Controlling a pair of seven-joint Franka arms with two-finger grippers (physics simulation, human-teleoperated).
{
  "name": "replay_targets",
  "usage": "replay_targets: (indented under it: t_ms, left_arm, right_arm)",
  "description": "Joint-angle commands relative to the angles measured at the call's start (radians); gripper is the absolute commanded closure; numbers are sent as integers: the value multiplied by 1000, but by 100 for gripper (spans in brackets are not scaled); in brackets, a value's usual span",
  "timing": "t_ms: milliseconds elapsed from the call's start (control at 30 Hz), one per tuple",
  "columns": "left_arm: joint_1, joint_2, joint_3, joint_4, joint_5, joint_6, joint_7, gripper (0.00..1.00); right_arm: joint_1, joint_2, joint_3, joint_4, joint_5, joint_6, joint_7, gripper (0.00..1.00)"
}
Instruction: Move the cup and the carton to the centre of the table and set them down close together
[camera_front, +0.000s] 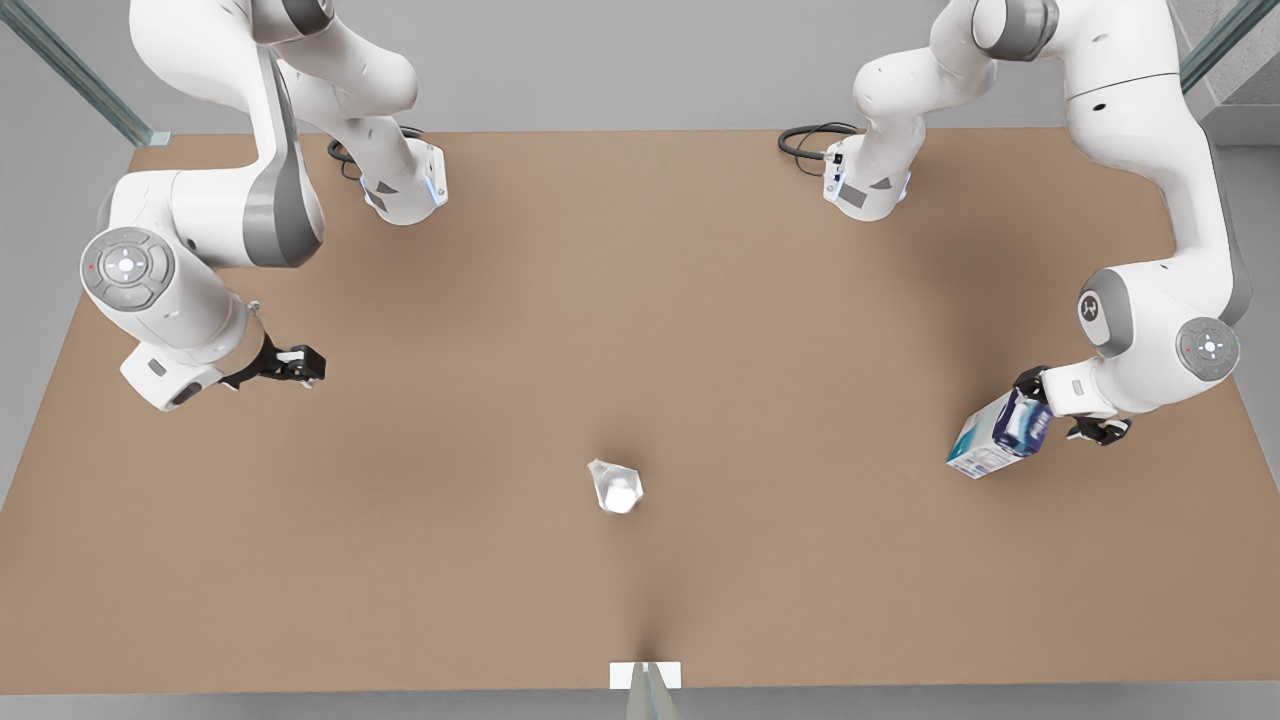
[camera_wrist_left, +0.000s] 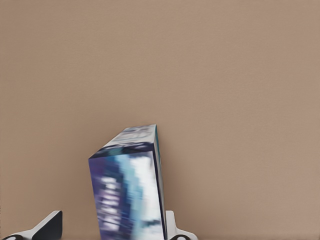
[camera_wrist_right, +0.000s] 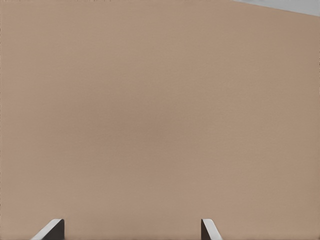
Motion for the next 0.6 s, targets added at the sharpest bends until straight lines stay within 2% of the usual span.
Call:
replay_targets:
  t_ms: [0,567]
  left_arm:
    - [-3,0,0,0,3,0,0,1]
    - [3,72,3,-22,5,11,-12,1]
  right_arm:
    - [0,0,0,0,0,0,-1,0]
    - [0,4,-6,0,2,0,-1,0]
